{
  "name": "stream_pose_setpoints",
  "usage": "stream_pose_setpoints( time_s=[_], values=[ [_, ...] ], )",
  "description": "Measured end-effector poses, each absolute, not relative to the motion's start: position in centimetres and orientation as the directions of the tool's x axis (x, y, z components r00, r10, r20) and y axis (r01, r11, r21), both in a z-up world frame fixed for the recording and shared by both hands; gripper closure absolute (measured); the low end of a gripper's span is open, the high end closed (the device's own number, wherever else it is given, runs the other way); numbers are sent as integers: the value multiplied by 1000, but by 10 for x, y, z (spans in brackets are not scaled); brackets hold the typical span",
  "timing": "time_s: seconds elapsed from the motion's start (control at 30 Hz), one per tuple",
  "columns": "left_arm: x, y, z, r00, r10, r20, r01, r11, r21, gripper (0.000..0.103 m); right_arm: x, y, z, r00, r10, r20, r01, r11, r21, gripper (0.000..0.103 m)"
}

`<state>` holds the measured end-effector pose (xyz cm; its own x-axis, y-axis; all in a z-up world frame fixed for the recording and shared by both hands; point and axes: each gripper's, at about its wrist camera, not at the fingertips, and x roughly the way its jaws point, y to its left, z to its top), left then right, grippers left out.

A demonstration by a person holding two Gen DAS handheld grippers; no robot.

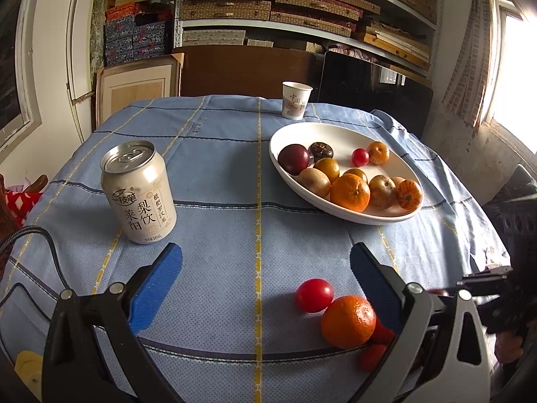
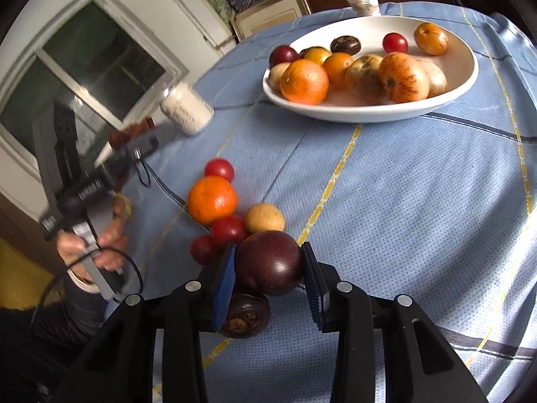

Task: Organize fruits
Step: 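Return to the pile and grasp the dark red plum with the right gripper, then grasp the tangerine with the left gripper while the right gripper holds the plum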

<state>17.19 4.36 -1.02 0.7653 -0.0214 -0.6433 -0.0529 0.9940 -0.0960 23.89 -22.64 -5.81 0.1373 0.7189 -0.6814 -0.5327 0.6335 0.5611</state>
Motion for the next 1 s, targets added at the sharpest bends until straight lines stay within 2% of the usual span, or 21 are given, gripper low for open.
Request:
stream_pose_setpoints(
  time_s=[0.07, 0.2, 0.27, 0.3, 0.33, 0.4, 0.6, 0.77, 1.0],
  values=[
    [170, 39, -11, 760, -47, -648, -20, 995, -95, 5, 245, -236, -56, 164, 756, -633, -489, 620, 614, 64],
    [160, 18, -13, 731, -150, -666, 135, 988, -75, 5, 249, -244, -54, 230, 740, -633, -466, 654, 596, 64],
    [154, 7, -16, 710, -192, -678, 203, 977, -65, 15, 249, -242, -54, 230, 737, -635, -464, 657, 594, 64],
    [153, 3, -19, 695, -203, -690, 225, 972, -59, 28, 249, -241, -54, 230, 733, -640, -467, 660, 588, 64],
    [152, 0, -22, 679, -212, -702, 242, 969, -59, 35, 248, -239, -54, 229, 728, -647, -473, 664, 579, 64],
    [153, -2, -27, 657, -225, -719, 251, 965, -73, 46, 247, -236, -56, 231, 718, -657, -480, 671, 565, 64],
    [156, -2, -34, 620, -269, -737, 257, 957, -132, 48, 247, -237, -58, 223, 718, -659, -482, 669, 566, 64],
    [157, -5, -38, 607, -283, -743, 273, 952, -140, 60, 248, -236, -59, 223, 713, -665, -481, 674, 561, 64],
    [159, -5, -41, 595, -269, -757, 267, 955, -129, 61, 245, -235, -58, 223, 710, -668, -490, 674, 552, 64]
  ],
)
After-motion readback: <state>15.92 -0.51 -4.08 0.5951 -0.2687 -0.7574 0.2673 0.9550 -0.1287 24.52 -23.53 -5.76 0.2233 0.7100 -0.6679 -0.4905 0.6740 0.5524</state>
